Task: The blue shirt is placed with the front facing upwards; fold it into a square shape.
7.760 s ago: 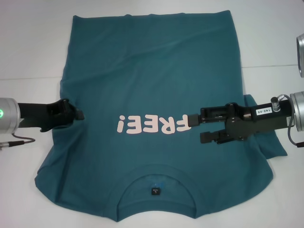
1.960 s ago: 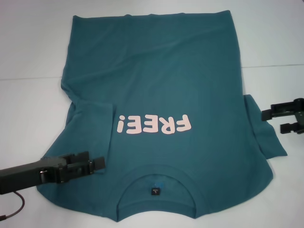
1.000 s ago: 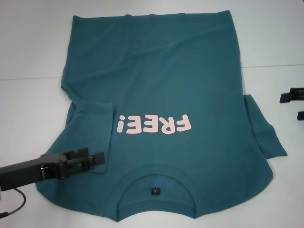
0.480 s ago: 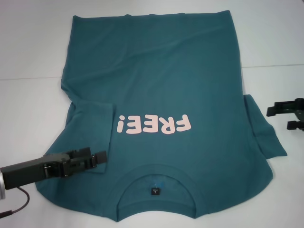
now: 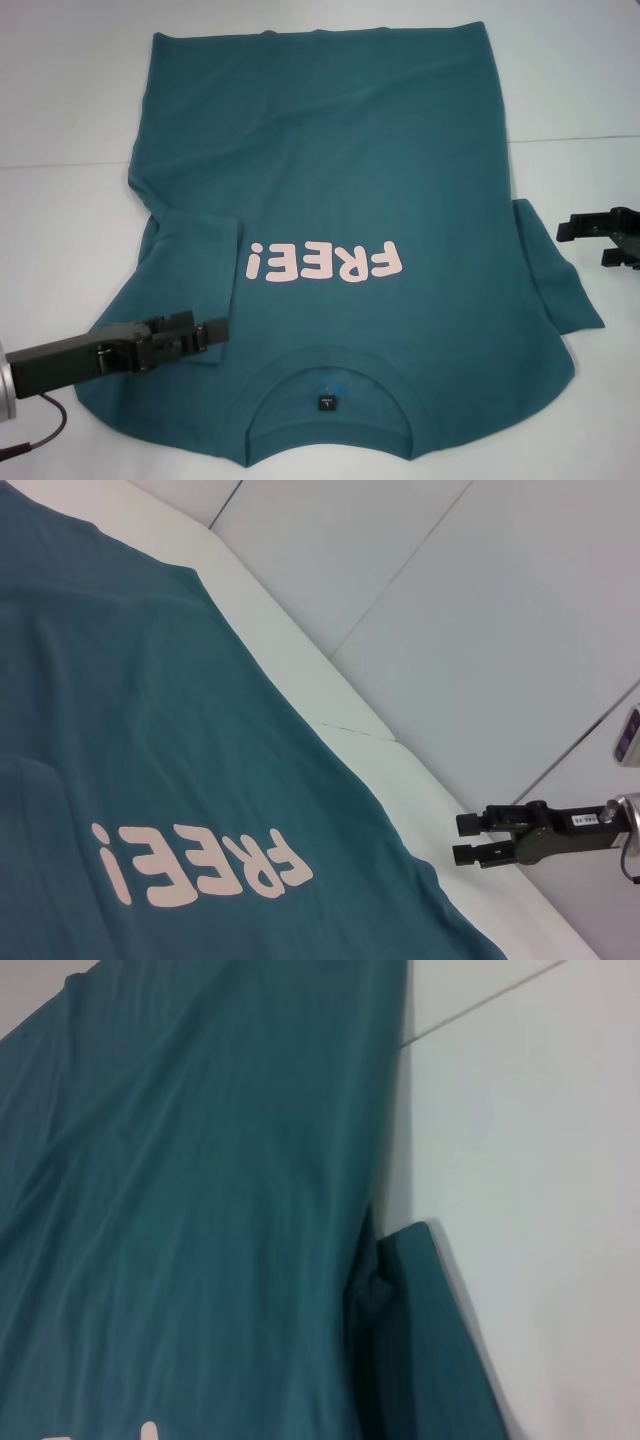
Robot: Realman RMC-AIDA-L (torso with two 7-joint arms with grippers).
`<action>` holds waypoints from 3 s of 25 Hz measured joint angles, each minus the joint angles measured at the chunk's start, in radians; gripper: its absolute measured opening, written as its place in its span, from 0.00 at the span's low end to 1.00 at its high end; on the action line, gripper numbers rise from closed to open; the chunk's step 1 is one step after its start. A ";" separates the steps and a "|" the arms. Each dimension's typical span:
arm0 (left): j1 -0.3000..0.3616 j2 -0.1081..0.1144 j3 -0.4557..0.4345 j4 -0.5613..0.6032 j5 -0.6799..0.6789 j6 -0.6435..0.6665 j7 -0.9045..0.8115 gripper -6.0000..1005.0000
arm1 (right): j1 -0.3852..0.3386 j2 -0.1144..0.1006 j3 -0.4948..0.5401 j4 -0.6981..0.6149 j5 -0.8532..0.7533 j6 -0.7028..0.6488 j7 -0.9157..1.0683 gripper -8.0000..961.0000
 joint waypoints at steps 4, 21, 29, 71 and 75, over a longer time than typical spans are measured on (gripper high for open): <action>0.000 0.000 0.000 -0.010 0.000 -0.005 -0.001 0.83 | 0.000 0.010 -0.010 0.005 -0.001 0.018 -0.007 0.93; 0.000 0.002 -0.003 -0.011 -0.011 -0.006 -0.003 0.83 | -0.003 0.045 -0.026 0.009 -0.001 0.089 -0.009 0.93; 0.000 0.002 -0.003 -0.011 -0.020 -0.006 -0.003 0.83 | 0.000 0.054 -0.026 0.017 -0.001 0.105 0.000 0.93; -0.001 0.000 -0.003 -0.011 -0.023 -0.006 -0.003 0.82 | 0.043 0.069 -0.027 0.060 -0.023 0.147 0.010 0.92; -0.001 0.000 -0.003 -0.011 -0.023 -0.006 -0.003 0.82 | 0.049 0.072 -0.026 0.061 -0.021 0.145 0.010 0.92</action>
